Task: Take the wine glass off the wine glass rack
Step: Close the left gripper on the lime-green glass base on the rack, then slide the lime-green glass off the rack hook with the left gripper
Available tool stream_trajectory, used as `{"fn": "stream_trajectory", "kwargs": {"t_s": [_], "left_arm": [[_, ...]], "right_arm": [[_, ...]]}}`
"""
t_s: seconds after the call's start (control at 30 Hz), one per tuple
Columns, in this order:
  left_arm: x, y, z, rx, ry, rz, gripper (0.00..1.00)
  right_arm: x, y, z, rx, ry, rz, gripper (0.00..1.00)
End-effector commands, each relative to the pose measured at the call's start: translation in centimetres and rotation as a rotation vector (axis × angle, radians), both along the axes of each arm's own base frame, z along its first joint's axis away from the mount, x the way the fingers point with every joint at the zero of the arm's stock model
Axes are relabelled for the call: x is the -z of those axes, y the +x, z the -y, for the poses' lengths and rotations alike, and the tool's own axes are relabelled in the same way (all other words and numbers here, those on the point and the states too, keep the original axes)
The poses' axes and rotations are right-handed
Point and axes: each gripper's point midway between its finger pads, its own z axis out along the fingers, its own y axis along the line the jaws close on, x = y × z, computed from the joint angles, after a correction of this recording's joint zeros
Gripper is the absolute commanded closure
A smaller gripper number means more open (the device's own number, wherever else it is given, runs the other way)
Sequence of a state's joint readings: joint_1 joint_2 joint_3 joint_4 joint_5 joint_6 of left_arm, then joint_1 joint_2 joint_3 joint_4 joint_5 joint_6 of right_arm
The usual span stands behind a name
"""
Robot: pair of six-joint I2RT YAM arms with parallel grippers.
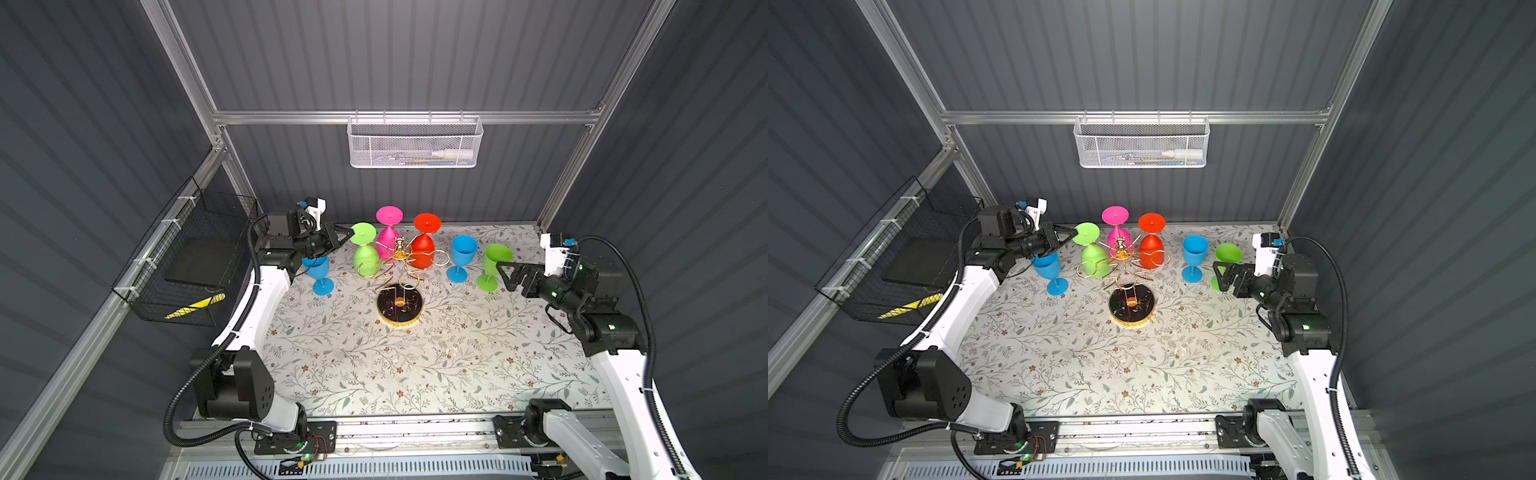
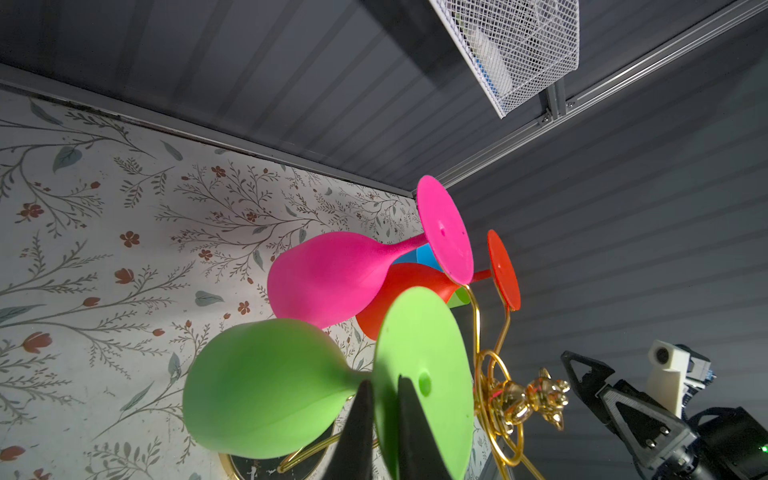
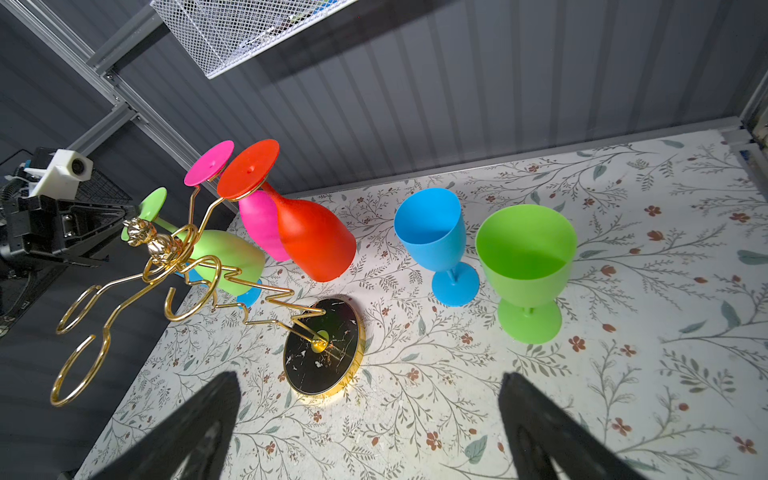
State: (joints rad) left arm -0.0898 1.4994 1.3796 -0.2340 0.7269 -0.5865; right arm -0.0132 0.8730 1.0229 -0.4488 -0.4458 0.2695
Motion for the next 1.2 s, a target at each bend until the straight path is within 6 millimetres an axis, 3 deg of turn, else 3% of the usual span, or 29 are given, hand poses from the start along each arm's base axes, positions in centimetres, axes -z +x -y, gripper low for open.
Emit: {"fn": "stream_trajectory", "kwargs": {"t_s": [0.0,0.4,0.83,1.17], "left_arm": [[-1.2,-0.2,0.0,0.015,-0.022,0.016,0.9],[-3.3,-0.8,0.5,0.043,-0.087,0.036,1.0],[-6.0,-1.6,0.7,0.077,-0.186,0.057,1.0],[-5.7,-2.6,0.8,0.093,-0.198,0.038,1.0]], "right_arm": [[-1.7,-0.2,-0.3,-0.013,0.011,0.045,0.01],[-2.7,-0.1,-0.5,-0.026,0.03,0.062,0.01],[-3.6,-0.2,-1.0,-0.048,0.052,0.077,0.01],[-3.8,-0.7,-1.0,-0.049,0.053,0.082,0.01]]}}
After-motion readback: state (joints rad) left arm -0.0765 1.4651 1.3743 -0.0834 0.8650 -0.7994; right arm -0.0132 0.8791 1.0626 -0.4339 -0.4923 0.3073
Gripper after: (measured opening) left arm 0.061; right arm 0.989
